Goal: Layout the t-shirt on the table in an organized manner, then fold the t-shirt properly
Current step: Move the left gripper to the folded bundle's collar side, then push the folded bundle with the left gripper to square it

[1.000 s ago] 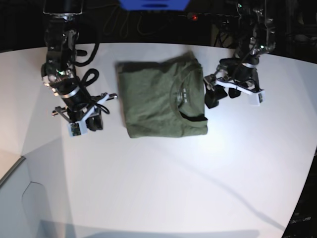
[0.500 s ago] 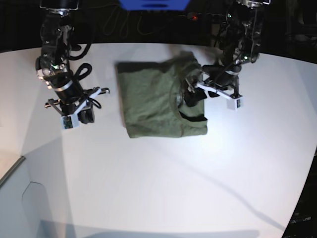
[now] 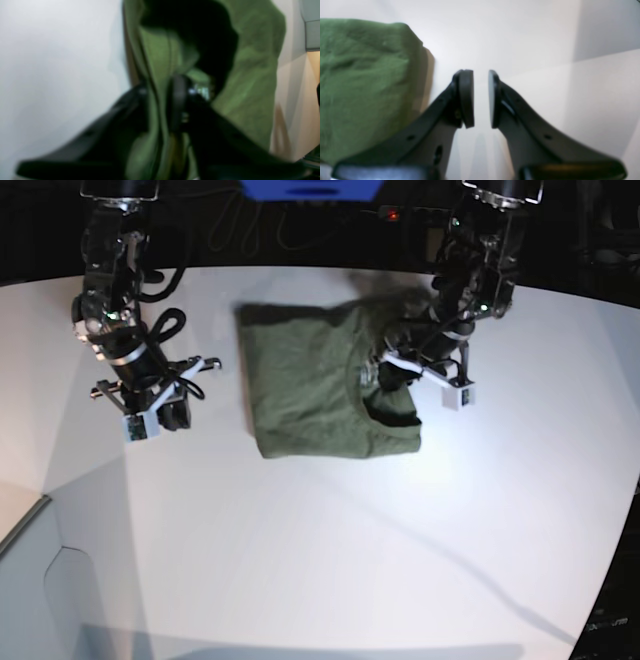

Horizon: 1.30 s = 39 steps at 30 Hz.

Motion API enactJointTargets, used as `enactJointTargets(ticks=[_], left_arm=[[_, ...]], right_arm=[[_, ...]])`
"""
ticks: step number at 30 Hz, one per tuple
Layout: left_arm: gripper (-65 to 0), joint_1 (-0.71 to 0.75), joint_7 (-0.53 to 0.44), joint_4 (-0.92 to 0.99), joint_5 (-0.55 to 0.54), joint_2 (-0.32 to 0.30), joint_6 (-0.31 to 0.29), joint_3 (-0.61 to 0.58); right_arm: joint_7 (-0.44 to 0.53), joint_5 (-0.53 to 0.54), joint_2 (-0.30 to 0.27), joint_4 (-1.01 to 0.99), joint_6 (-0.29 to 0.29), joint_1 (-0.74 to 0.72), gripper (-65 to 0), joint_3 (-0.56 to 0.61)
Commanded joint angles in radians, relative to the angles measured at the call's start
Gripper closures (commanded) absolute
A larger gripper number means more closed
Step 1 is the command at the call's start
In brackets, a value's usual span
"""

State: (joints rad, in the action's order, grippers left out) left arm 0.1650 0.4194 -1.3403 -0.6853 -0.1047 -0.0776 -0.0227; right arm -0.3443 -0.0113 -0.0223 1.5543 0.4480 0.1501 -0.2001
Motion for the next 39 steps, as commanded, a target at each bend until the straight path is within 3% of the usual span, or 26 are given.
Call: enactJointTargets(ticks=[1,7,10,14,17,21,26,29,35,39], left_arm=[[0.0,-0.012,-0.017,-0.012,-0.003,-0.002,-0.008,0.000],[-1.2,-0.081,-0.015,0.086,-0.001,-0.005,-0.008,-0.012],[-0.2,-0.144,-0.015,0.164,-0.001,-0.048,-0.027,-0.105],[-0.2,-0.275,-0.015,0.282,0.000,-0.117,-0.144,-0.331],[-0.2,-0.422,-0.015,0.405,0.000,-0.149,-0.169,-0.541],[-0.2,-0.618,-0.021,0.562,0.000,-0.146,-0.187,-0.833],[-0.2,-0.838,-0.021,0.701,0.003,-0.048,-0.347,-1.153],[-0.2,-0.908,-0.024,0.789,0.072,0.043,-0.431,-1.281],[-0.2,-0.925,-0.027,0.927,0.358,0.225,-0.512,-1.327],[-0.2,-0.924,-0.053,0.931,0.474,0.262,-0.511,-1.325]], right_arm=[[0.026,0.012,-0.008,0.021,-0.001,-0.010,-11.3,-0.002],[0.026,0.012,-0.029,0.021,-0.001,0.004,-11.3,-0.005],[0.026,0.012,-0.035,0.022,-0.001,0.013,-11.3,-0.043],[0.026,0.012,-0.035,0.022,-0.001,0.018,-11.3,-0.115],[0.026,0.012,-0.034,0.022,-0.001,0.016,-11.3,-0.177],[0.026,0.012,-0.034,0.022,-0.001,0.018,-11.3,-0.247],[0.026,0.012,-0.029,0.022,-0.001,0.018,-11.3,-0.312],[0.026,0.012,-0.026,0.022,-0.001,0.019,-11.3,-0.332],[0.026,0.012,0.012,0.042,-0.001,0.026,-11.3,-0.384],[0.027,0.012,0.028,0.071,-0.001,0.049,-11.3,-0.388]])
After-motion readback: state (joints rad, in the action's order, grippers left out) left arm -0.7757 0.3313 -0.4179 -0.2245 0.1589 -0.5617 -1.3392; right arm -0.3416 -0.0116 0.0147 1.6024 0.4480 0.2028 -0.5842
